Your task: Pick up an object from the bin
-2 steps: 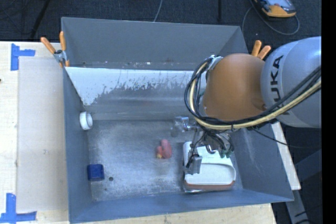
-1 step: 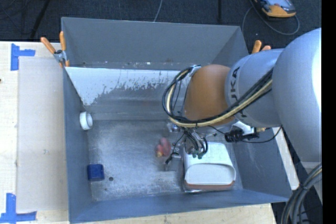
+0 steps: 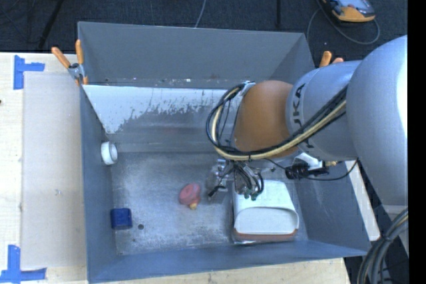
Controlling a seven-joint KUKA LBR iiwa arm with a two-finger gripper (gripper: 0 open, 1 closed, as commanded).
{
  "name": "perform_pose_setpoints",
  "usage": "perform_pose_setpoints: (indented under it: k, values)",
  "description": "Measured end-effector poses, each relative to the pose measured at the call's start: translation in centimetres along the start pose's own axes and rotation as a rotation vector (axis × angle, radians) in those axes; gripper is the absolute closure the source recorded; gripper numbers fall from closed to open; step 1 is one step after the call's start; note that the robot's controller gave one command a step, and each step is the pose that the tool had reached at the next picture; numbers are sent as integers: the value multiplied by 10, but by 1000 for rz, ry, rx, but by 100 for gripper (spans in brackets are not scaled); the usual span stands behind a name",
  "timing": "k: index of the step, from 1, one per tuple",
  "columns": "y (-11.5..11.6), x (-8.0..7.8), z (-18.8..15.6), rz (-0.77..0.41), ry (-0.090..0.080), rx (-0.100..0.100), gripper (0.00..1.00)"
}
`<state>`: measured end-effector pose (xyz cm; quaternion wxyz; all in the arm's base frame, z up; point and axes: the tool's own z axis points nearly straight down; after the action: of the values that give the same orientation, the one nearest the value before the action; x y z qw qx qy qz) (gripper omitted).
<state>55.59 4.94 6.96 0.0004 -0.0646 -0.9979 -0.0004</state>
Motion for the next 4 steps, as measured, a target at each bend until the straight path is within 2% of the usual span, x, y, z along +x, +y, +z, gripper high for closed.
perform_pose_setpoints:
  k: [1,2,3,4]
  values:
    - [0,0,0,1,1,0,0]
    - [59,9,0,-69,-1,-2,0]
    - [56,9,0,-63,0,0,100]
    - [84,1,-132,-65,-10,-3,100]
